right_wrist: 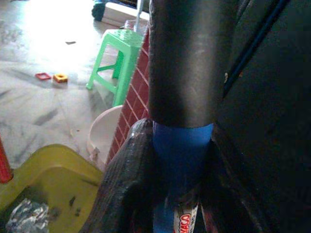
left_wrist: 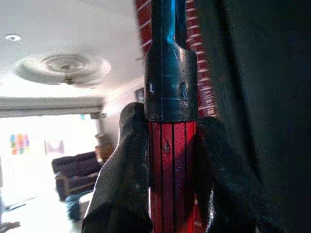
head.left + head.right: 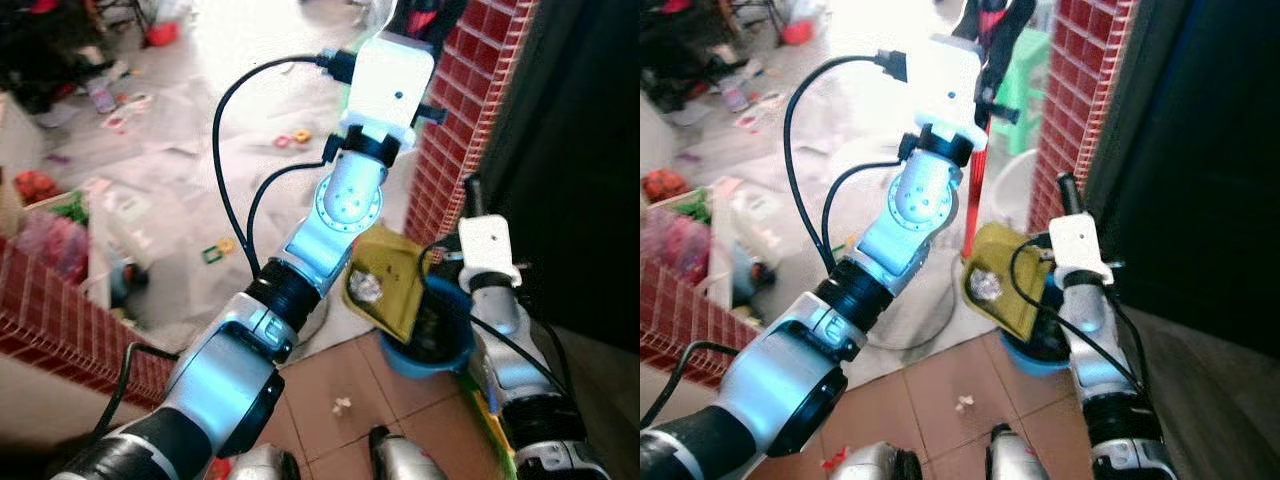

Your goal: Sweep floor

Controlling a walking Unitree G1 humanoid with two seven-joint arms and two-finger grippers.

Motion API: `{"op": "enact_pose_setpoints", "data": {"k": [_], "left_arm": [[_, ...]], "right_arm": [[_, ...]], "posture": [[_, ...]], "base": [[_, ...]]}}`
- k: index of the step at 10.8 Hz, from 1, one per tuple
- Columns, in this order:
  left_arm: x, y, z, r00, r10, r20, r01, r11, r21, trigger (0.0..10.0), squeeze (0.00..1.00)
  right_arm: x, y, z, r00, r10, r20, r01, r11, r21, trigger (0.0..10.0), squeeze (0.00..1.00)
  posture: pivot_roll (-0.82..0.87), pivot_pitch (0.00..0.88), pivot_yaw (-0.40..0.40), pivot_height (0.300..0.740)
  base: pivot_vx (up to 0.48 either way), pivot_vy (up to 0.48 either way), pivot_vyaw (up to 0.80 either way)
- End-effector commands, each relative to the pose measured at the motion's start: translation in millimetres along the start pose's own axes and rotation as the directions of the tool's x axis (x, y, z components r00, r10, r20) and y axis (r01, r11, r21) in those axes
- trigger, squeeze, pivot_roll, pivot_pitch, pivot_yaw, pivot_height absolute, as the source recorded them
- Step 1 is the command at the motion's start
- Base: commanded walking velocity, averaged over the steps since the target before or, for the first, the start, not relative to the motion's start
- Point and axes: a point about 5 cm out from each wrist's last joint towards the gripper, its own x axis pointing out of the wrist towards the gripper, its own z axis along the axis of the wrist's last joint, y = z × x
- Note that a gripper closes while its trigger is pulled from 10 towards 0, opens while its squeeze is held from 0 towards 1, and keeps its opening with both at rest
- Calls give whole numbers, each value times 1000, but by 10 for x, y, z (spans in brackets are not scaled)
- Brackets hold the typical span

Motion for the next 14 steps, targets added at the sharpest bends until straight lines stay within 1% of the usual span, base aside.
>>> {"op": "enact_pose_setpoints", "data": {"k": [1,2,3,4,5,6,7,8,9,10,11,12,13,14], "left_arm": [[10,-522,215,999,3,54,9,977,-214,10000,0],[-42,-658,243,995,-74,71,90,962,-259,10000,0],[-200,-979,363,921,-344,183,388,851,-353,10000,0],[-315,-1137,413,857,-461,230,515,783,-349,10000,0],[-400,-1252,461,796,-548,258,605,717,-346,10000,0],[-494,-1350,538,721,-621,307,693,637,-339,10000,0],[-504,-1352,549,703,-636,320,711,617,-336,10000,0],[-549,-1349,597,606,-709,361,795,557,-240,10000,0],[-575,-1355,634,539,-756,371,838,528,-141,10000,0],[-541,-1329,653,563,-738,373,820,557,-137,10000,0],[-363,-1190,656,706,-612,357,691,706,-155,10000,0],[-334,-1120,700,696,-604,388,668,743,-42,10000,0],[-331,-1117,683,707,-598,377,670,737,-86,10000,0],[-331,-1097,719,707,-587,395,659,749,-66,10000,0]], "right_arm": [[-21,41,76,999,31,39,-30,999,-26,10000,0],[-26,32,69,999,32,38,-31,999,-28,10000,0],[-14,38,85,999,32,41,-31,999,-27,10000,0],[0,43,105,998,31,47,-29,999,-26,10000,0],[5,46,115,998,30,49,-29,999,-26,10000,0],[16,58,121,998,32,51,-31,999,-22,10000,0],[18,61,124,998,33,52,-31,999,-21,10000,0],[20,67,127,998,33,54,-32,999,-17,10000,0],[24,69,130,998,32,55,-31,999,-15,10000,0],[30,73,135,998,31,56,-30,999,-14,10000,0],[50,86,154,998,31,59,-30,999,-14,10000,0],[79,100,188,997,33,63,-32,999,-13,10000,0],[99,111,207,997,35,64,-35,999,-12,10000,0],[149,121,247,997,35,64,-35,999,-12,10000,0]], "posture": [[-148,54,107,740],[-150,54,106,740],[-152,56,107,740],[-152,56,106,740],[-149,57,107,740],[-149,59,108,740],[-149,59,108,740],[-148,61,106,740],[-148,62,107,740],[-148,61,106,740],[-146,60,107,740],[-146,59,104,740],[-145,57,103,740],[-144,57,102,740]], "base": [[0,0,0],[0,0,0],[0,0,0],[0,0,0],[0,0,0],[0,0,0],[0,0,0],[0,0,0],[0,0,0],[0,0,0],[0,0,0],[0,0,0],[0,0,0],[0,0,0]]}}
